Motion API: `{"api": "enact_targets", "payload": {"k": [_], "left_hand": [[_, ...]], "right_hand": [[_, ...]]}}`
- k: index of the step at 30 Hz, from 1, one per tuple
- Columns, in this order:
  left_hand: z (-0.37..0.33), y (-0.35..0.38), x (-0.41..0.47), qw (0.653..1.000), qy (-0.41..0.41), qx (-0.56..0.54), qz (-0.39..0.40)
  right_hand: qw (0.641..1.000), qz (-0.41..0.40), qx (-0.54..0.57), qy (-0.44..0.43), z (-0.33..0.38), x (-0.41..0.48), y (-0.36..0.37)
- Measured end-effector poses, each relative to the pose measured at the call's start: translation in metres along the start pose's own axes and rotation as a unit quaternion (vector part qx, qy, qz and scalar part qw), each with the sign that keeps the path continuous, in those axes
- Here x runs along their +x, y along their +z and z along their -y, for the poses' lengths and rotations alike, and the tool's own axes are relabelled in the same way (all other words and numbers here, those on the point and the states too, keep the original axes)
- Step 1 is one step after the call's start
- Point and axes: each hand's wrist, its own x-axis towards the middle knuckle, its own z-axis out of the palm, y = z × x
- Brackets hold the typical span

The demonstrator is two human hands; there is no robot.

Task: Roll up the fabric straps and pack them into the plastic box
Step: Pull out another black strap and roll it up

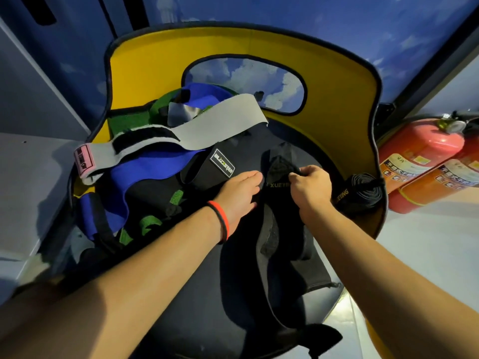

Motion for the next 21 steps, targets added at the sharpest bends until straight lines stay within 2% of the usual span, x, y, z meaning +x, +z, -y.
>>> {"api": "enact_targets", "payload": {"k": [5, 8, 11, 14, 16, 18, 21], "left_hand": [[0.003, 0.008, 0.012, 1.0, 0.003, 0.01, -0.011], [0.004, 0.008, 0.014, 1.0, 0.007, 0.001, -0.021], [0.008, 0.004, 0.01, 0.999, 0.009, -0.009, -0.031], [0.007, 0.0, 0.003, 0.998, 0.026, -0.027, -0.044], [0.005, -0.003, -0.001, 0.996, 0.056, -0.024, -0.07], [-0.001, -0.009, -0.003, 0.989, 0.101, 0.003, -0.108], [-0.014, -0.013, -0.014, 0.986, 0.139, 0.002, -0.087]], "right_hand": [[0.996, 0.005, -0.091, -0.026, -0.006, -0.004, -0.003], [0.995, 0.017, -0.091, -0.029, -0.01, -0.008, -0.007], [0.999, 0.04, 0.023, -0.016, -0.005, -0.018, -0.013], [0.986, 0.063, 0.15, 0.026, 0.006, -0.033, -0.022], [0.961, 0.1, 0.253, 0.055, 0.017, -0.044, -0.033], [0.92, 0.164, 0.349, 0.068, 0.03, -0.054, -0.048], [0.89, 0.241, 0.384, 0.053, 0.042, -0.07, -0.066]]}}
